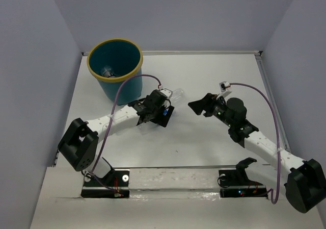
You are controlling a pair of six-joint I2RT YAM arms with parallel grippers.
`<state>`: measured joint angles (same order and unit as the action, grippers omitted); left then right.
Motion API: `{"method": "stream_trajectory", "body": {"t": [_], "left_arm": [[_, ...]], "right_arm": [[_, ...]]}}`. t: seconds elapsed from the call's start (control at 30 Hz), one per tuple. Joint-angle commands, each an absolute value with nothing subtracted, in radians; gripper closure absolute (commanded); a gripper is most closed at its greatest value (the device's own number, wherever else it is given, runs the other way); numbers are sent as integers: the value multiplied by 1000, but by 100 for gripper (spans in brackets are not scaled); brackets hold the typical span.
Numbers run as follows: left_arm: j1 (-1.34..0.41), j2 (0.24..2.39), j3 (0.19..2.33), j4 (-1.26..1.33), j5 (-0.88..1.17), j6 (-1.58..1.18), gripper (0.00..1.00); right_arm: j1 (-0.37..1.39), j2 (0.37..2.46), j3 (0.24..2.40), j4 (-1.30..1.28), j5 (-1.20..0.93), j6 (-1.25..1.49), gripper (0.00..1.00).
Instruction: Put the plastic bottles in the bin
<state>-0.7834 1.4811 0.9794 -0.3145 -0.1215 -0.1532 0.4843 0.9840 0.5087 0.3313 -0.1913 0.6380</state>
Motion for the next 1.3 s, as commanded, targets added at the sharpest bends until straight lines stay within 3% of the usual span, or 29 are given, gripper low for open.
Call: {"method": "stream_trajectory", "body": {"t": [0.0,0.4,0.57,0.7,0.87,0.97,1.1,1.27], "left_arm": [[-784,1538,1019,-314,-115,-136,1],[-799,1562,957,-304,-58,-225,2],[-831,1543,905,-252,-54,-293,18],[-859,1522,847,-196,-54,-357,19],[-879,1482,775,-135,-66,-426,31],[-887,1410,732,-78,-60,-456,46],[-894,1234,687,-35,-67,-491,56],[-894,1057,698,-80,-84,-509,56]], "right_arm": [[451,985,480,425,-216,690,23],[442,1178,529,463,-219,752,6],[454,1334,644,417,-227,750,3],[476,1457,730,417,-206,764,1],[499,1629,837,407,-167,793,0],[499,1724,902,390,-155,807,0],[518,1824,986,368,-155,819,0],[537,1914,1081,341,-167,836,0]]}}
